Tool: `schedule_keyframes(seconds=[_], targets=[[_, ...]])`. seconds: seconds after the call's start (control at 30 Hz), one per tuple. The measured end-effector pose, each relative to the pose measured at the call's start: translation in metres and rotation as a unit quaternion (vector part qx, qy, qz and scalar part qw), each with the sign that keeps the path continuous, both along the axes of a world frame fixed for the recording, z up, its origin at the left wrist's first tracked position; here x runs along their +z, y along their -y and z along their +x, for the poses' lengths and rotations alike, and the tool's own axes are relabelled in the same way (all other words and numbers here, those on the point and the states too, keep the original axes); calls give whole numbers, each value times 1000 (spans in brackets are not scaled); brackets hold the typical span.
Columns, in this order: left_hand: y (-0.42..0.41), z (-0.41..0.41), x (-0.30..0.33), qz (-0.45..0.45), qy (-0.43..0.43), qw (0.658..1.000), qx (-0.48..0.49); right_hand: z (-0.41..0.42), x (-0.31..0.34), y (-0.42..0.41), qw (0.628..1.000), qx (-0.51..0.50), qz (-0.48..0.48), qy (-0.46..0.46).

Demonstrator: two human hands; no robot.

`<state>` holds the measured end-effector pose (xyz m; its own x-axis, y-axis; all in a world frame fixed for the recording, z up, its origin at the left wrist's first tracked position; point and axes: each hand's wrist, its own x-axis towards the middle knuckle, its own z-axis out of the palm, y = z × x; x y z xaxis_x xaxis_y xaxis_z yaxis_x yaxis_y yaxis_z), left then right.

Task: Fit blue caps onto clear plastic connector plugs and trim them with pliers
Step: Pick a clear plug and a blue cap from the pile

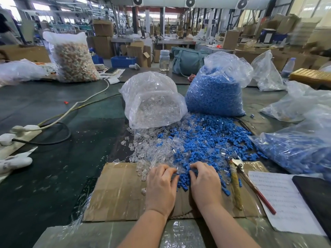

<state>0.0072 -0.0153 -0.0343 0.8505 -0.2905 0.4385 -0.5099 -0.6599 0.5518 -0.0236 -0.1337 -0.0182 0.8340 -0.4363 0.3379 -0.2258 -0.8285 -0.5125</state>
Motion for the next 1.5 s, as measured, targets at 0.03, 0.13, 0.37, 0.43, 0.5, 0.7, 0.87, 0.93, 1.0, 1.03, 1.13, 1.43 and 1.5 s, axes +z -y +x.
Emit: schedule_keyframes(seconds=[0.03,0.13,0.37,0.43,0.5,0.7,0.87,0.93,1.0,1.03,1.13,1.43,1.5], targets=[[0,0,1,1,6,1000,1,-1,1,0,1000,-3,12,10],[1,0,2,3,27,1000,9,-4,0,1,998,-4,50,35],[1,-1,2,26,58,998,3,-9,-3,3,997,22,58,37],[1,-1,2,27,57,998,0,-10,-3,2,998,36,54,27],[0,-1,3,25,47,999,-2,-11,-2,0,997,51,54,16],[-1,-2,6,19,49,998,-21,-14,2,-9,994,74,83,15],[-1,-3,6,28,92,995,-32,-16,5,-11,991,72,113,20],[0,-3,5,33,110,993,-35,-17,8,-11,990,68,119,26],[0,-4,4,35,110,993,-34,-18,10,-11,989,67,126,30],[0,-5,4,34,104,993,-35,-18,11,-12,989,68,128,30],[0,-7,6,29,53,997,-38,-19,11,-13,988,77,133,23],[-2,-6,6,-34,10,998,-50,-27,6,-6,996,82,1,23],[-2,-6,7,-43,15,997,-54,-27,4,-6,995,90,-43,-17]])
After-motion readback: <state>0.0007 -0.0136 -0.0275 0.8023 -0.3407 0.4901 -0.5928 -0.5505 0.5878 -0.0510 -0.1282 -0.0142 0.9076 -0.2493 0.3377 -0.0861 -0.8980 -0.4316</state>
